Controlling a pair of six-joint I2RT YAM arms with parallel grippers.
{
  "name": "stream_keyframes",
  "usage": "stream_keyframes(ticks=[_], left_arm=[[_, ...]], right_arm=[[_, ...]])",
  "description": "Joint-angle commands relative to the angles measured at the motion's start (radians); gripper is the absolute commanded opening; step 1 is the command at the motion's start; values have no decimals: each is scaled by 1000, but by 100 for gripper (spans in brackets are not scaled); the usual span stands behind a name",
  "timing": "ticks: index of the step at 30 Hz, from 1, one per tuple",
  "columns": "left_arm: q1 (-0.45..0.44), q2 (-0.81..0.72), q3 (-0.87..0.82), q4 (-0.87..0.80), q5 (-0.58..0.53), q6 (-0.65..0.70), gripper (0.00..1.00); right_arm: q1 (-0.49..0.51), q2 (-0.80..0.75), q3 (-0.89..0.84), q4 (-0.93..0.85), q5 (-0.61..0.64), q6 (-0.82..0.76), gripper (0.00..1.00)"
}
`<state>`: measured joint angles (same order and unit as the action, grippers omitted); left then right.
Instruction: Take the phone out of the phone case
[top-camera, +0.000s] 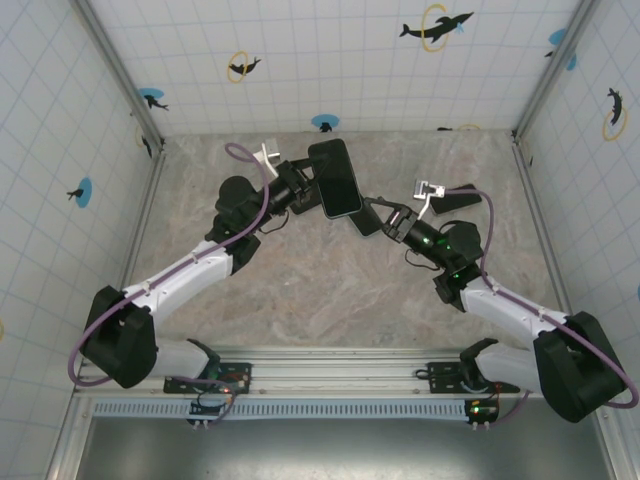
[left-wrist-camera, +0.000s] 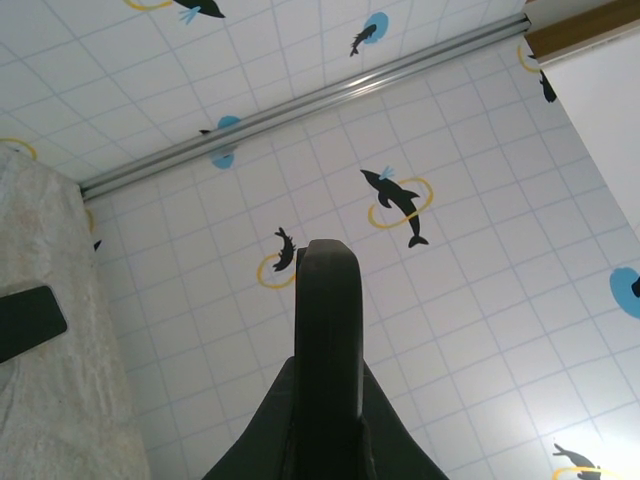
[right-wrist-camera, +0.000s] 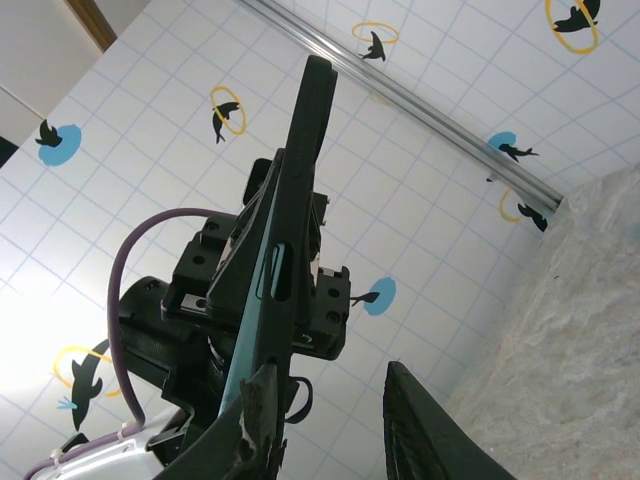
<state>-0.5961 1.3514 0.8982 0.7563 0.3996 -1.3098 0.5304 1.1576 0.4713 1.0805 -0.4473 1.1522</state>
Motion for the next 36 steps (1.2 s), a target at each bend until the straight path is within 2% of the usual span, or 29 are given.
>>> stream_keyframes(ticks=[1, 16, 25, 33, 36], left_arm=[[-7, 5, 26, 52, 13, 6, 0], [-8, 10, 37, 24, 12, 21, 0], [-19, 9, 34, 20, -34, 8, 0], [-61, 14, 11, 83, -145, -81, 0], [-76, 23, 19, 72, -152, -82, 0]], right_arm=[[8, -6, 19, 64, -11, 4, 32], [20, 11, 30, 28, -45, -29, 31], [48, 19, 58, -80, -47, -104, 30], [68, 67, 48, -8, -25, -21, 30], [75, 71, 49, 12, 14, 22, 31]])
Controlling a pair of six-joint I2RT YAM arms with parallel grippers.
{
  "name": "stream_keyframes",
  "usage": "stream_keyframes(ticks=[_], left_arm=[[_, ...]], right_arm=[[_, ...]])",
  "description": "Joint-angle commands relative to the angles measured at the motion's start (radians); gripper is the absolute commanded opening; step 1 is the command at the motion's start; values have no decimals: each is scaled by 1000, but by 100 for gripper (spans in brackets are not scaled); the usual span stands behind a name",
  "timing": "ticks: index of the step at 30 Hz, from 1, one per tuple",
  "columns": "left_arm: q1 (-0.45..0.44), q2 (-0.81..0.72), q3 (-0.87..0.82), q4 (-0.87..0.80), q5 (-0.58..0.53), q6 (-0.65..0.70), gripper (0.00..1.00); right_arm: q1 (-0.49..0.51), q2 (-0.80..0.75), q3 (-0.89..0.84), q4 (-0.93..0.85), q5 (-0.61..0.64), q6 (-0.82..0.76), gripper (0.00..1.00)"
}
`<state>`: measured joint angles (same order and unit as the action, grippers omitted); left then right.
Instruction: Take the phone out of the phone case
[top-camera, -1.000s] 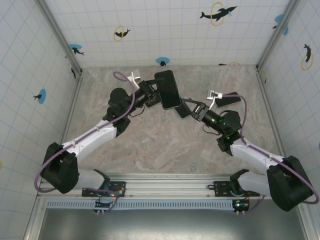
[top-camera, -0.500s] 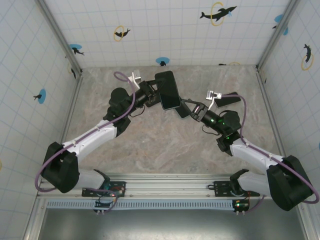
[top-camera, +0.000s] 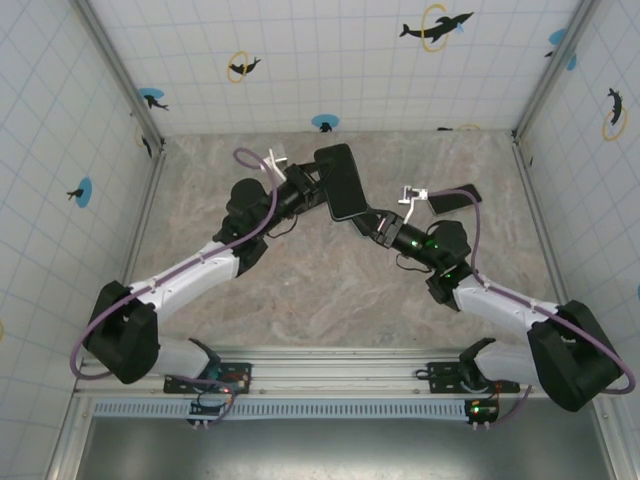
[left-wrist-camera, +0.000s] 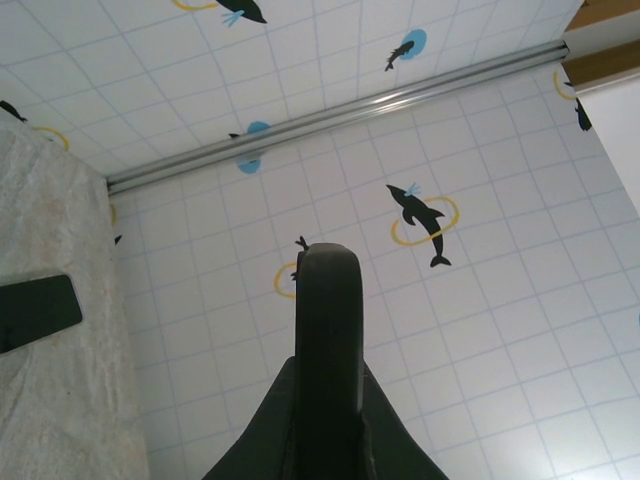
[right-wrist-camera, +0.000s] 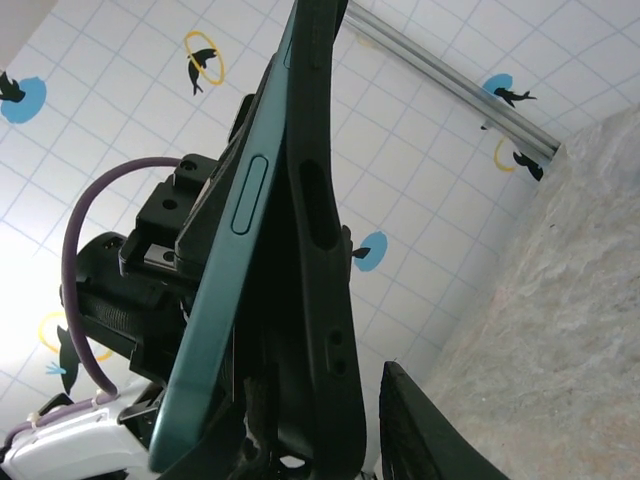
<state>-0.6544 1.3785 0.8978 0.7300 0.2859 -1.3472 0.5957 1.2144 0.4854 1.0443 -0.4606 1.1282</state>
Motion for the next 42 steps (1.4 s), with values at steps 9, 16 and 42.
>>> stream_keyframes(ticks=[9, 16, 42], left_arm=[[-41, 12, -15, 74, -111, -90, 0], [-44, 24, -16, 56, -93, -82, 0], [-36, -61, -16, -235, -105, -71, 82]], right_arm=[[60, 36, 91, 18, 248, 233, 28], [77, 67, 115, 59, 286, 292, 22], [21, 79, 57, 175, 396, 270, 3]])
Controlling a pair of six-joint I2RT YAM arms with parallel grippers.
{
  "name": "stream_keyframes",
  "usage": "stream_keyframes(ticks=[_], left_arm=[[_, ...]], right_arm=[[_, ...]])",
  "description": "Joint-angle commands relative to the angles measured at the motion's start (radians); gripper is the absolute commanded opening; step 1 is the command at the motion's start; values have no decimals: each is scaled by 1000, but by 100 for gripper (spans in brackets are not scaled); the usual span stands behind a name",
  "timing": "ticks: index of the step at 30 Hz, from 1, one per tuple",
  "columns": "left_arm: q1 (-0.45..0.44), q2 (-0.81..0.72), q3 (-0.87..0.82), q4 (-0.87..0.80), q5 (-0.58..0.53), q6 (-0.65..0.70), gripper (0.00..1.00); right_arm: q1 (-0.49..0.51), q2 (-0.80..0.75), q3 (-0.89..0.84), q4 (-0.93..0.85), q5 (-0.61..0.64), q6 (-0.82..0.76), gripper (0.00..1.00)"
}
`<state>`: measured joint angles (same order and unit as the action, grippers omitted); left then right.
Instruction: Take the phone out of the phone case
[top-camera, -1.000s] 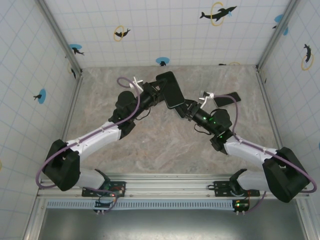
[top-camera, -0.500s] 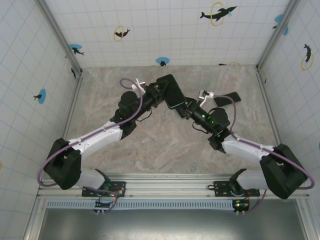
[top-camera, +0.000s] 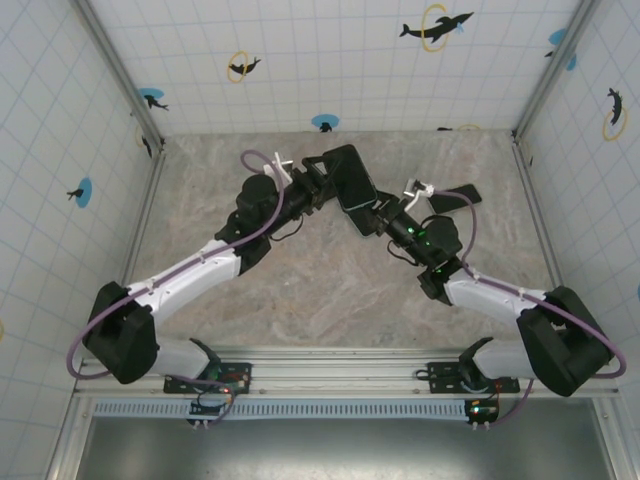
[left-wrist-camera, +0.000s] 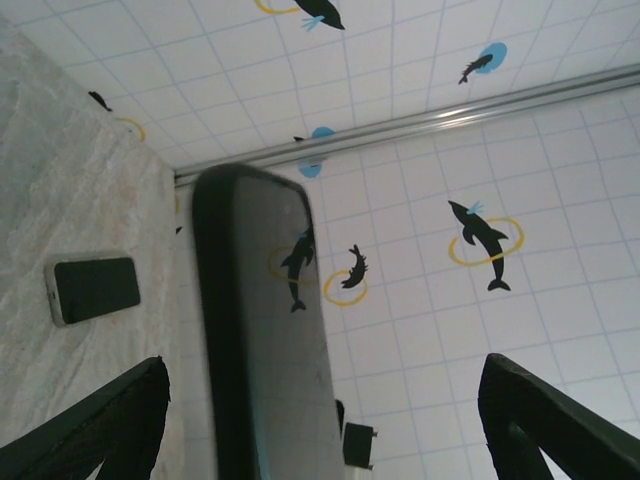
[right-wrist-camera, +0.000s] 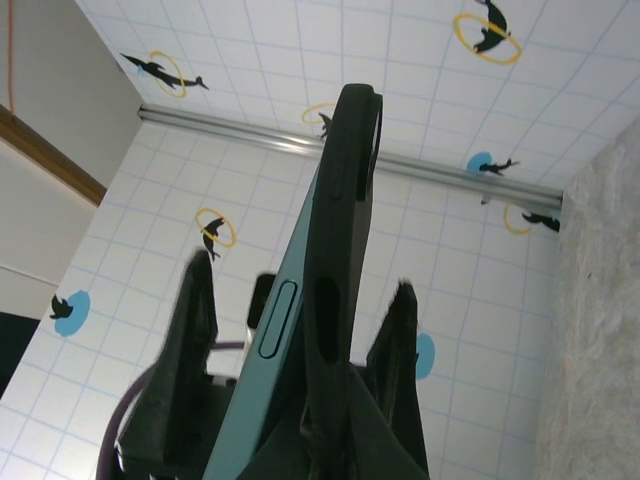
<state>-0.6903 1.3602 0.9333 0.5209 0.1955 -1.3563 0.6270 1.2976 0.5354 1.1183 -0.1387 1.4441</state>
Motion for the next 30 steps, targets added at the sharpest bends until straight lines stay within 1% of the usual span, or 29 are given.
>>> stream_keyframes(ticks=[1, 3, 7, 10, 15, 19, 23, 30], left_arm=[[-12, -52, -66, -34, -29, -78, 82], [-38, -72, -89, -40, -50, -105, 82], [-95, -98, -114, -36, -98, -157, 79], [-131, -102, -139, 39, -126, -230, 75], [-190, -73, -91, 29, -133, -246, 71], [-202, -63, -108, 82, -172, -273, 68], [-206, -37, -109, 166, -168, -302, 66], [-207, -14, -106, 182, -180, -315, 63]], right_arm=[[-11, -2, 5, 104, 100, -54, 3], [-16, 10, 9, 118, 122, -66, 3], [-21, 49, 49, 114, 127, -103, 3], [-18, 82, 72, 116, 119, -129, 3], [-18, 119, 96, 152, 108, -164, 3], [-13, 127, 99, 163, 88, -167, 3], [-20, 108, 82, 147, 85, -188, 3], [-15, 97, 81, 146, 71, -197, 2]])
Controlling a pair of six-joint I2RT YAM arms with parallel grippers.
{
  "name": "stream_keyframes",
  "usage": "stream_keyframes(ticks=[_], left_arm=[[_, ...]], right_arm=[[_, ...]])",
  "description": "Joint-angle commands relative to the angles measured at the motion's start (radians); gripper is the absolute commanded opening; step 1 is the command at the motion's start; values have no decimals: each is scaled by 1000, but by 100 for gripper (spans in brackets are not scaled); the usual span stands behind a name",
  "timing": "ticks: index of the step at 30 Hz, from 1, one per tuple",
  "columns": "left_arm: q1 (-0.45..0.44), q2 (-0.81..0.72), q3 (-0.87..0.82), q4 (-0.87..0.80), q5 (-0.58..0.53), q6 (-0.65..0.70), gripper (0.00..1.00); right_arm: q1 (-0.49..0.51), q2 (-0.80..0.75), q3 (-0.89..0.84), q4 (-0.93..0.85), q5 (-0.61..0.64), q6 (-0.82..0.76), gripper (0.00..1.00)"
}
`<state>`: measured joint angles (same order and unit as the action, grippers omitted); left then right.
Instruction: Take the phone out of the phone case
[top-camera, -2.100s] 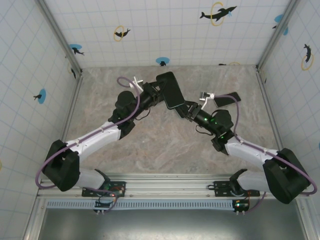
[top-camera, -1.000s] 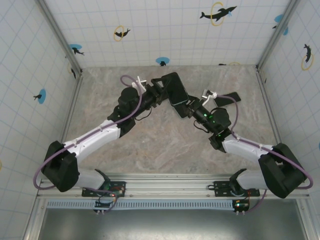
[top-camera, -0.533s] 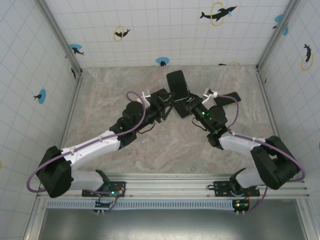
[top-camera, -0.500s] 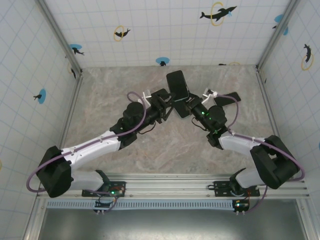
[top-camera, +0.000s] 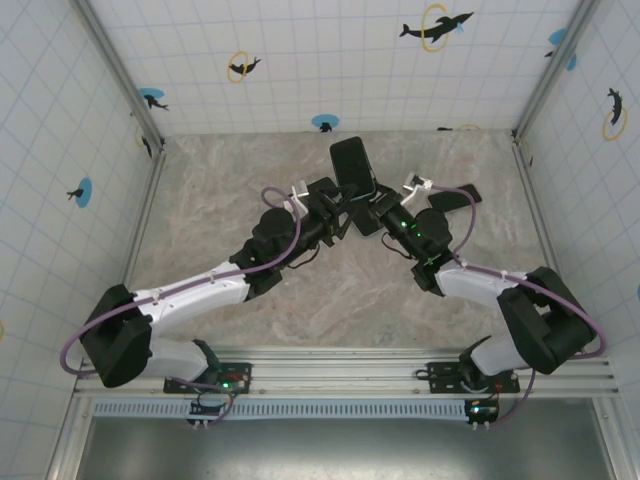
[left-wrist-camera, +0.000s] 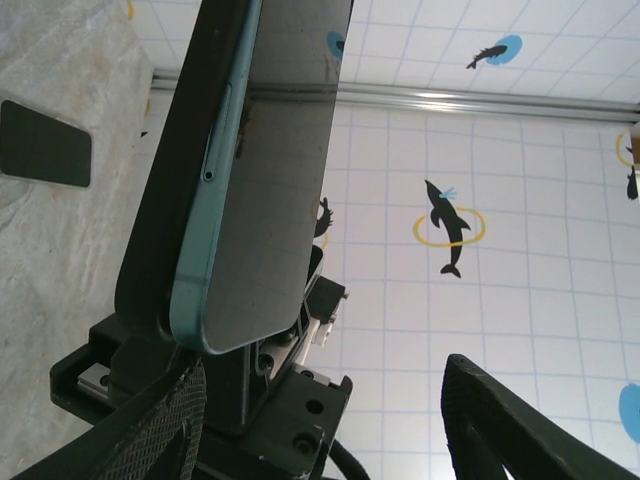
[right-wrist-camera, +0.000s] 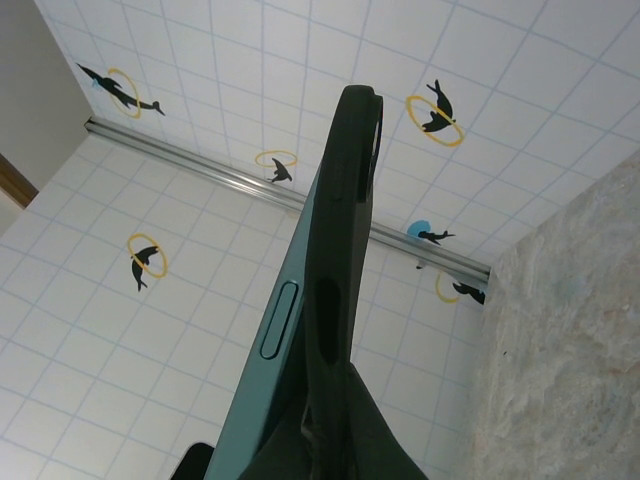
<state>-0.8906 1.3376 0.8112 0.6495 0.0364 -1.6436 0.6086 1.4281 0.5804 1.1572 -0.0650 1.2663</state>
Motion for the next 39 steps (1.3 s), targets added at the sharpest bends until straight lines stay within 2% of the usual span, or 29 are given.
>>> stream_keyframes(ticks=[1, 4, 19, 32, 39], left_arm=[[-7, 9, 11, 61, -26, -35, 63], [-7, 8, -3, 108, -44, -40, 61], [-8, 51, -3, 121, -29, -59, 60], [-41, 25, -27, 50, -36, -45, 58], [-41, 10, -35, 59, -87, -24, 57]], right_arm=[[4, -35, 35, 109, -5, -21, 2], [6, -42, 29, 102, -16, -36, 2], [26, -59, 29, 106, 0, -38, 2], [8, -66, 10, 95, 23, -36, 2], [16, -58, 5, 116, 7, -24, 2]])
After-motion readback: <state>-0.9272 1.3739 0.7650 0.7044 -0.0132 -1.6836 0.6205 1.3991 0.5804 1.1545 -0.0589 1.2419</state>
